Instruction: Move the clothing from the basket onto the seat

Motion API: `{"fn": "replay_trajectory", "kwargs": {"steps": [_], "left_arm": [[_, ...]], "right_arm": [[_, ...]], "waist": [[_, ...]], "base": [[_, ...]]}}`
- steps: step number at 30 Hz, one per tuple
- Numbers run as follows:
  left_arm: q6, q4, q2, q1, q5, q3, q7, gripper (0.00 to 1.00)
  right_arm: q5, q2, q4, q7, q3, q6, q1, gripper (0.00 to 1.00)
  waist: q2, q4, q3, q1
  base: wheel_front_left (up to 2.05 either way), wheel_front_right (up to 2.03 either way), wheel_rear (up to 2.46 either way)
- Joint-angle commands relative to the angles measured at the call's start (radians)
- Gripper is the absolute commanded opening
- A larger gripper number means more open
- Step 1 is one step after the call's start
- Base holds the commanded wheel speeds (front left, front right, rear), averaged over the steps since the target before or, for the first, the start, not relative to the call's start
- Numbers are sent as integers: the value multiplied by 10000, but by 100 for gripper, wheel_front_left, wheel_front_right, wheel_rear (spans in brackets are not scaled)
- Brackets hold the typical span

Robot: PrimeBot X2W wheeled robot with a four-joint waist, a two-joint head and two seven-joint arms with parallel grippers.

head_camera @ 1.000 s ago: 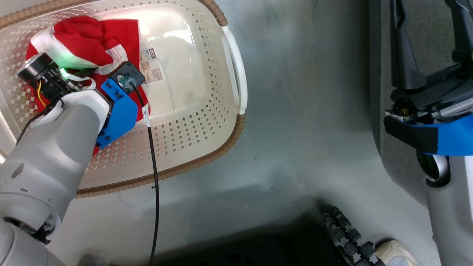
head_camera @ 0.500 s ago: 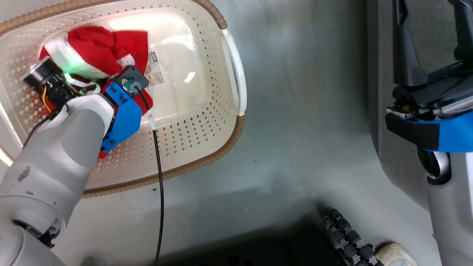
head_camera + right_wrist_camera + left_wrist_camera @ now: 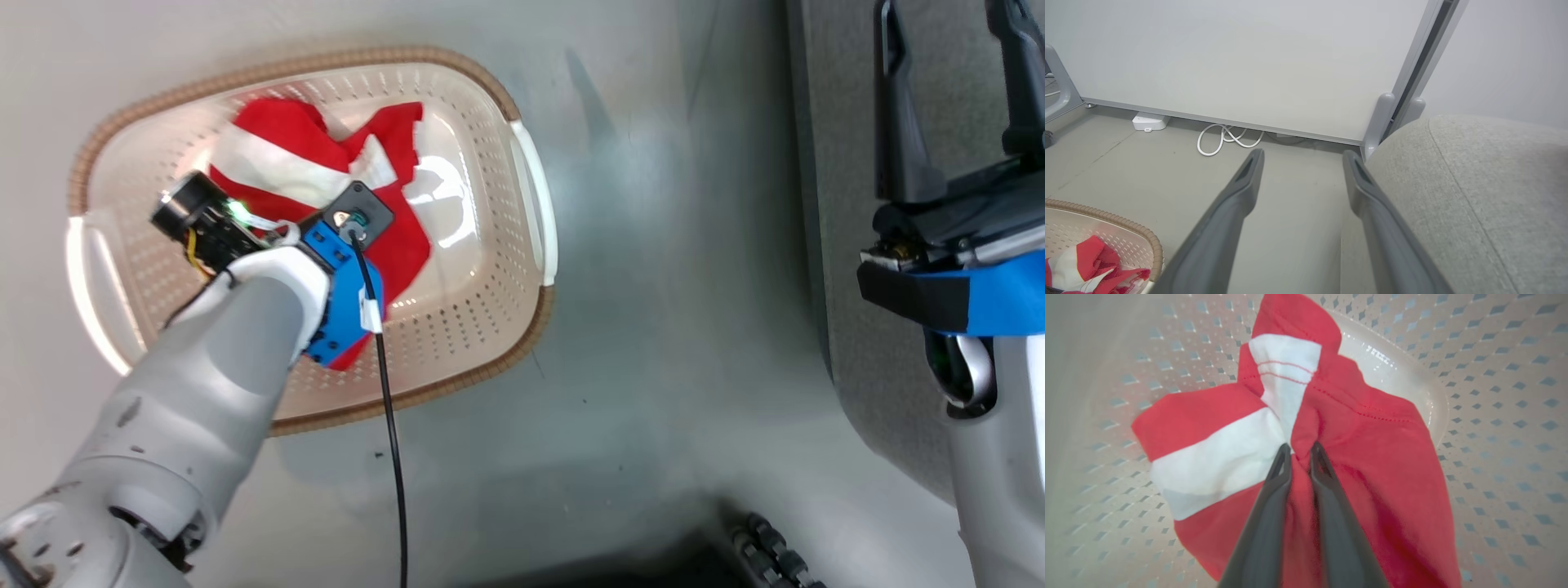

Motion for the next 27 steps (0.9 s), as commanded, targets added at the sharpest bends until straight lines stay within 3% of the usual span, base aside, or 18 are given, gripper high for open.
{"fn": "replay_trajectory", "kwargs": {"steps": [1, 9, 16, 22, 27], "left_arm": [[-7, -45, -145, 151, -189, 81, -284, 0], [-7, -163, -708, 609, -786, 344, -1520, 0], [-7, -491, -939, 1004, -1309, 686, -1965, 0], [196, -1427, -990, 1283, -1616, 1281, -2090, 0], [596, -2833, -643, 1789, -1514, 2032, -2085, 0]], "right_arm": [[-34, -47, 59, -6, -82, 1, 185, 100], [-97, -187, 400, -6, -400, 1, 849, 100], [-98, -255, 666, -6, -517, 1, 1448, 100], [-75, -263, 931, -6, -598, 1, 2011, 100], [-19, -109, 1193, -6, -576, 1, 2556, 100]], "waist": [[0, 296, -610, 0], [0, 945, -2225, 0], [0, 1359, -3532, 0], [0, 1671, -4636, 0], [0, 1795, -5638, 0]], "base": [[0, 0, 0], [0, 0, 0], [0, 0, 0], [0, 0, 0], [0, 0, 0]]}}
